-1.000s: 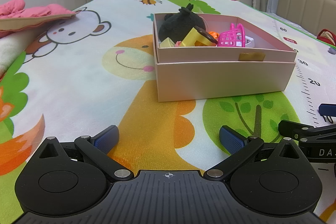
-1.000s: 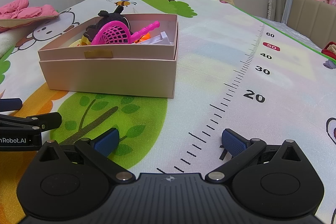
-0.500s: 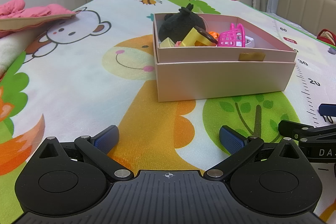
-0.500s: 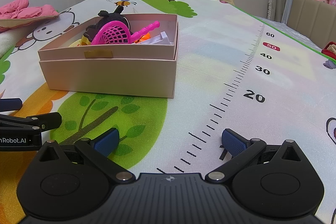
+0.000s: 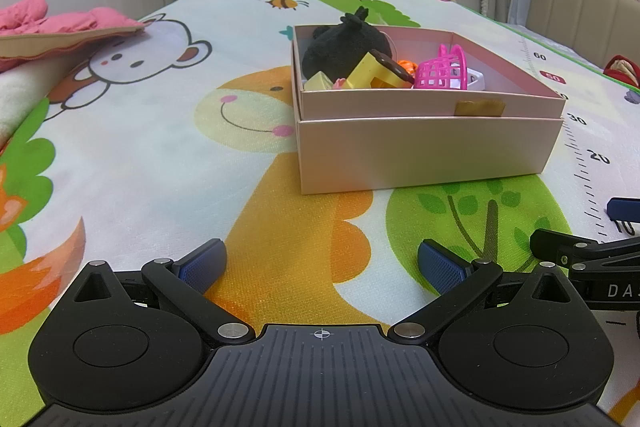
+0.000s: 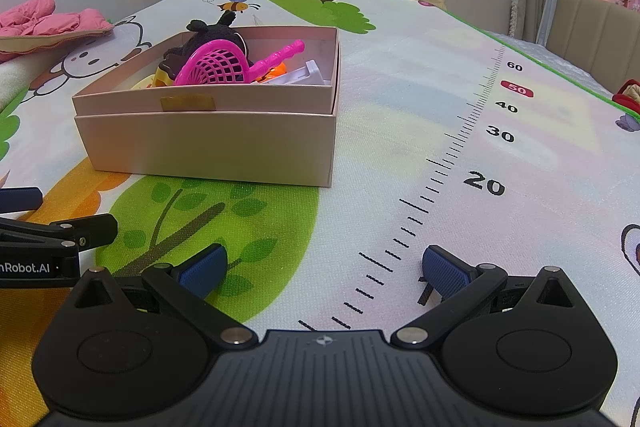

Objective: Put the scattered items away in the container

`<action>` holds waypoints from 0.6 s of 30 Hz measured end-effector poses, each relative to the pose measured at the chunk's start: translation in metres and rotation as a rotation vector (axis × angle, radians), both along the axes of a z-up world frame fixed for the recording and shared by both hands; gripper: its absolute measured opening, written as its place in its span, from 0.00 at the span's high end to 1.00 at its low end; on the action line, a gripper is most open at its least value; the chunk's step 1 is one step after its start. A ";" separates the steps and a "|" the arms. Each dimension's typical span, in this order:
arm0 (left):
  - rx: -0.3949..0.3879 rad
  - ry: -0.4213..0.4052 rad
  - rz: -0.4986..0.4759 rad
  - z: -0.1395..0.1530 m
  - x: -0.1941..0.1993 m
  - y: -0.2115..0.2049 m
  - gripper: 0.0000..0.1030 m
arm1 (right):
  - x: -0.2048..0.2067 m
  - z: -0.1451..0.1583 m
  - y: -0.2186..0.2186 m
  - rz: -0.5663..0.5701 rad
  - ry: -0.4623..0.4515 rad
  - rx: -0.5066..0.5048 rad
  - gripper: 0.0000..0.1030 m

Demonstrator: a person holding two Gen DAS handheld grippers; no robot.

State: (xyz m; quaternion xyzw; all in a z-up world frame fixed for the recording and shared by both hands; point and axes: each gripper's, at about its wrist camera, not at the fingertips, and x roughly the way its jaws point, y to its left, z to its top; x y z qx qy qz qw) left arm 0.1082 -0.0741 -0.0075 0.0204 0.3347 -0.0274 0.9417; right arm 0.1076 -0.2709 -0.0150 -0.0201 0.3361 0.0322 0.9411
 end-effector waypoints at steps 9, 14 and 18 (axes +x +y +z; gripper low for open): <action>0.000 0.000 0.000 0.000 0.000 0.000 0.00 | 0.000 0.000 0.000 0.000 0.000 0.000 0.00; 0.000 0.000 0.000 0.000 0.000 0.000 0.00 | 0.000 0.000 0.000 0.000 0.000 0.000 0.00; -0.007 -0.002 0.000 -0.001 0.000 0.001 0.00 | 0.000 0.000 0.000 0.000 0.000 0.000 0.00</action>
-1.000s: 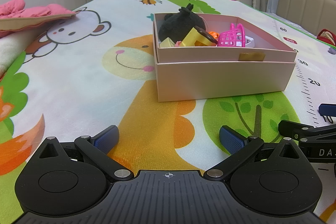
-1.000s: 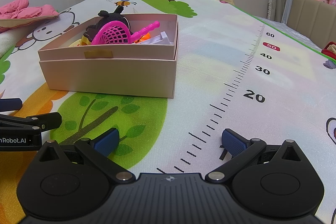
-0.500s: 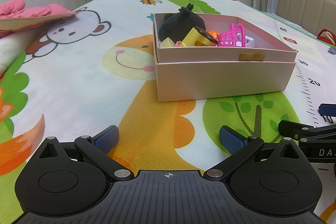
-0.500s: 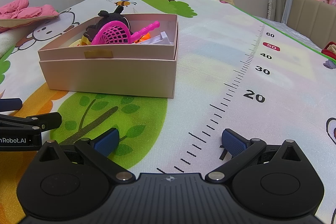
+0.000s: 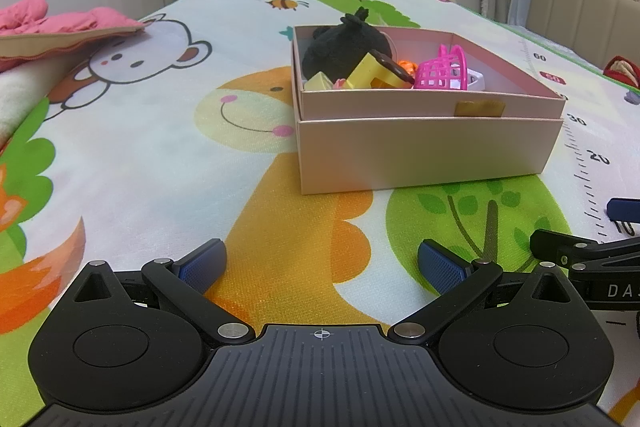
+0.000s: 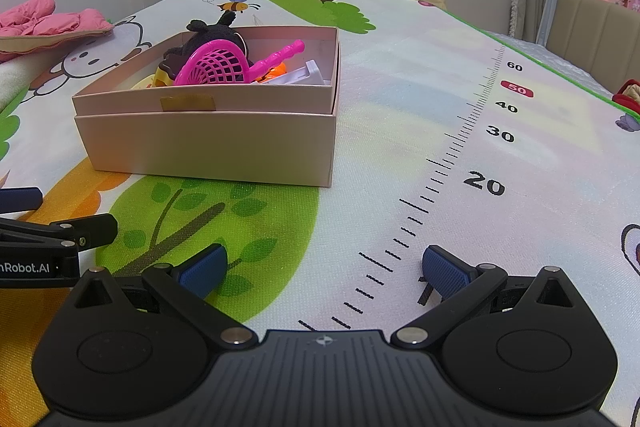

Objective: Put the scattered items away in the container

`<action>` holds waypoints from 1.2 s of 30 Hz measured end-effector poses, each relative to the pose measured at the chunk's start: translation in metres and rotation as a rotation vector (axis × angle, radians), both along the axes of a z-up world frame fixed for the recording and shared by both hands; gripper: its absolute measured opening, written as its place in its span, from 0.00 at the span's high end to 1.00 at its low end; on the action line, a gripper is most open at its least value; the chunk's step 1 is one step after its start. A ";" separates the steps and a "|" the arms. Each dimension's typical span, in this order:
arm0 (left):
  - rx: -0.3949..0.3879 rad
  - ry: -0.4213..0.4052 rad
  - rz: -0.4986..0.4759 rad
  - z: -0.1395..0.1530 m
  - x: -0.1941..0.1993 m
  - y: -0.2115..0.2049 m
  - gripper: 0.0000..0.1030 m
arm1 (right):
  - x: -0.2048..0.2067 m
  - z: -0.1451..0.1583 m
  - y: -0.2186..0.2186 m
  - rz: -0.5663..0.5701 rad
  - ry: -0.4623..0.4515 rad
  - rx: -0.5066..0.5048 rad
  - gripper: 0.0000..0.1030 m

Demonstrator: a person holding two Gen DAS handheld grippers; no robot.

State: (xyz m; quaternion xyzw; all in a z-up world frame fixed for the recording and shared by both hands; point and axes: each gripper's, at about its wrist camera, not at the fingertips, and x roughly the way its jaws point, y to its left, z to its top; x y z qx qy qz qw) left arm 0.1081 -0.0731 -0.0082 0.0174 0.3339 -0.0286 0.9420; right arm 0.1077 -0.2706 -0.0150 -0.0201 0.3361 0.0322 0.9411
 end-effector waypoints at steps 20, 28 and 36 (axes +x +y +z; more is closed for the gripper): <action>0.001 0.014 -0.003 0.001 0.002 0.000 0.00 | 0.000 0.001 0.000 0.000 0.001 0.000 0.00; 0.006 0.073 0.016 0.006 -0.007 -0.003 0.00 | 0.000 0.001 0.000 0.000 0.001 -0.001 0.00; -0.029 0.049 0.014 0.004 -0.010 0.002 0.00 | -0.001 0.001 0.000 0.000 0.001 -0.001 0.00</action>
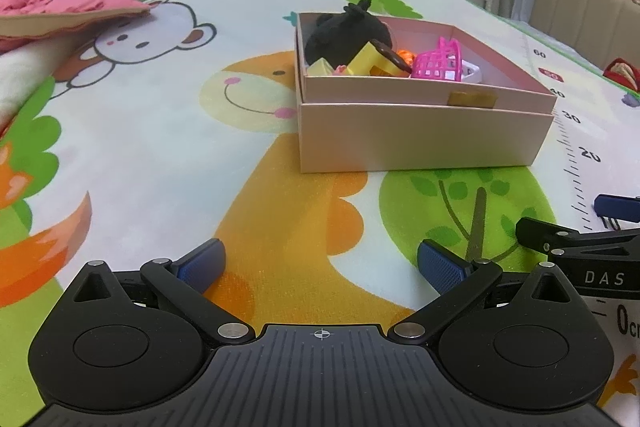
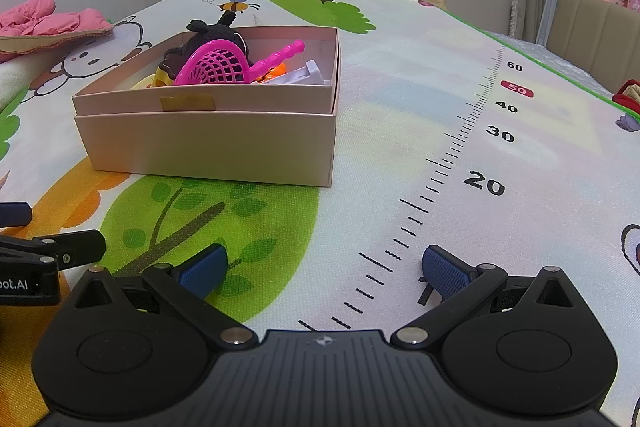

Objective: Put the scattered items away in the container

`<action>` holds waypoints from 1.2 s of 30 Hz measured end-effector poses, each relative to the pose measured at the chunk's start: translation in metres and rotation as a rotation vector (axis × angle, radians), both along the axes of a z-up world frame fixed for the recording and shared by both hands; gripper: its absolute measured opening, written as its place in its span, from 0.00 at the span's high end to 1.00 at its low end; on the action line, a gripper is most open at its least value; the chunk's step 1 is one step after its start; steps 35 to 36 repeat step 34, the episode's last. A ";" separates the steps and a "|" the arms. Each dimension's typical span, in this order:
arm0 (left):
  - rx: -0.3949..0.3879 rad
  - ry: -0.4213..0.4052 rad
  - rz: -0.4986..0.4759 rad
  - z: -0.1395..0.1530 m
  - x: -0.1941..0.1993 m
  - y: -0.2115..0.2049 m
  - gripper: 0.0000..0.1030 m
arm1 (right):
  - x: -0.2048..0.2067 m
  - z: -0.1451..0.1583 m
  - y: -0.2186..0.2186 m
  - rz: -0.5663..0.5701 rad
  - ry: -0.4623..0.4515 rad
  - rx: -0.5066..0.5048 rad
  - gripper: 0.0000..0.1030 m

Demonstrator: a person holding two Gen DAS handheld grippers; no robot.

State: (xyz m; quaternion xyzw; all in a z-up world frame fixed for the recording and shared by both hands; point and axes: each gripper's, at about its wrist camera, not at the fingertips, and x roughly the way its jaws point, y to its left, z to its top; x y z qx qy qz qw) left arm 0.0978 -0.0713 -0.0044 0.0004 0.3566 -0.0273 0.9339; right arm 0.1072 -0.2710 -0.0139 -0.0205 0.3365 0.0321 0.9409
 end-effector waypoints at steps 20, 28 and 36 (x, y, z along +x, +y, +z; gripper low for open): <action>0.011 -0.008 0.008 -0.002 0.001 -0.001 0.00 | 0.001 0.000 0.000 0.000 0.000 0.000 0.00; 0.009 -0.005 0.008 -0.002 0.002 -0.001 0.00 | 0.001 0.000 0.000 0.000 0.000 0.000 0.00; -0.001 -0.008 0.006 -0.002 0.002 0.000 0.00 | 0.001 0.000 0.000 0.000 0.000 0.000 0.00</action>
